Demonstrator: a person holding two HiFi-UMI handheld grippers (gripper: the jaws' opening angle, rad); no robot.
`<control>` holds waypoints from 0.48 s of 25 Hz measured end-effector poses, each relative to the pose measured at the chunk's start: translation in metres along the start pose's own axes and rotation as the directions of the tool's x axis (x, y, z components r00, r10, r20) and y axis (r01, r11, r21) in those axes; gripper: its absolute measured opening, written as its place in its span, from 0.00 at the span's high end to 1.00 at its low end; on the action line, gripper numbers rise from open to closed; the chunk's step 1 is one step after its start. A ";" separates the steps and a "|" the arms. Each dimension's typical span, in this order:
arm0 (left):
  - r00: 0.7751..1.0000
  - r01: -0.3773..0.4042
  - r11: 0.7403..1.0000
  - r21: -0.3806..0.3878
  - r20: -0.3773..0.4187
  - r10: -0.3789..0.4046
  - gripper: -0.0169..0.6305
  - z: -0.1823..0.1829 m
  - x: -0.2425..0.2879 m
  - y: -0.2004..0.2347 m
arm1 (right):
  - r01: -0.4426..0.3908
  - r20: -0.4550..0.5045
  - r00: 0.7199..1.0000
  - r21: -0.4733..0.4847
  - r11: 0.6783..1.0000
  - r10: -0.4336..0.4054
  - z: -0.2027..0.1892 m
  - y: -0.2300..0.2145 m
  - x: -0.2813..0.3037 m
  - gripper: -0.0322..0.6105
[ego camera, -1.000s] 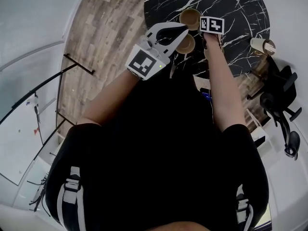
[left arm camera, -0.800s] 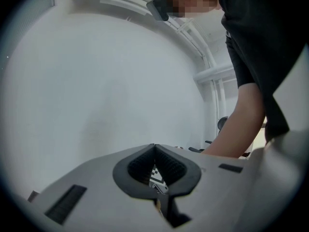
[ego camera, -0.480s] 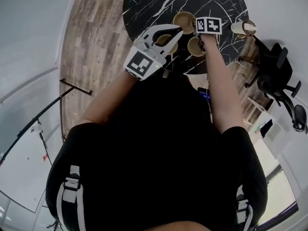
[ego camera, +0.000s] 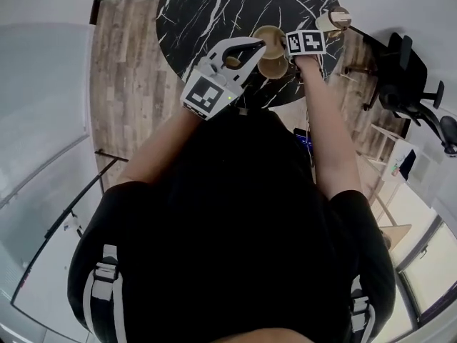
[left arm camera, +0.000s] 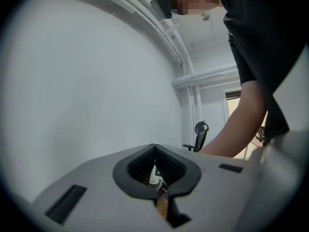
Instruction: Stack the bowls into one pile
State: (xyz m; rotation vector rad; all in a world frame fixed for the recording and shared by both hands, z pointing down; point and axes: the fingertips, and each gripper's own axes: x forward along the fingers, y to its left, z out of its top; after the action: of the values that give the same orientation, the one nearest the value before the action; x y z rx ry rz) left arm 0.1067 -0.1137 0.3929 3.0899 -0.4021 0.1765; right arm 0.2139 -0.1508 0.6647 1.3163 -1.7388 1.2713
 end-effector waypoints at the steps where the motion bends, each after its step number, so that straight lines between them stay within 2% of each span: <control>1: 1.000 0.013 1.000 0.002 0.001 -0.013 0.97 0.001 0.004 -0.003 | 0.001 -0.001 1.000 0.009 1.000 -0.001 -0.005 -0.004 -0.003 0.93; 6: 0.998 0.061 0.998 0.006 0.002 -0.061 0.97 0.002 0.016 -0.016 | 0.001 -0.017 1.000 0.050 0.999 0.000 -0.030 -0.014 -0.008 0.93; 12: 0.997 0.074 0.997 -0.001 -0.002 -0.074 0.97 -0.001 0.021 -0.023 | -0.001 -0.068 0.998 0.025 1.000 0.003 -0.056 -0.016 -0.001 0.93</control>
State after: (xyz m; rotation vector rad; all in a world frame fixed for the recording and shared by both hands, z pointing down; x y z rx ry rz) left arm 0.1321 -0.0969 0.3964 3.0975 -0.2878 0.1778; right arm 0.2244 -0.0988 0.6892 1.2706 -1.6824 1.3278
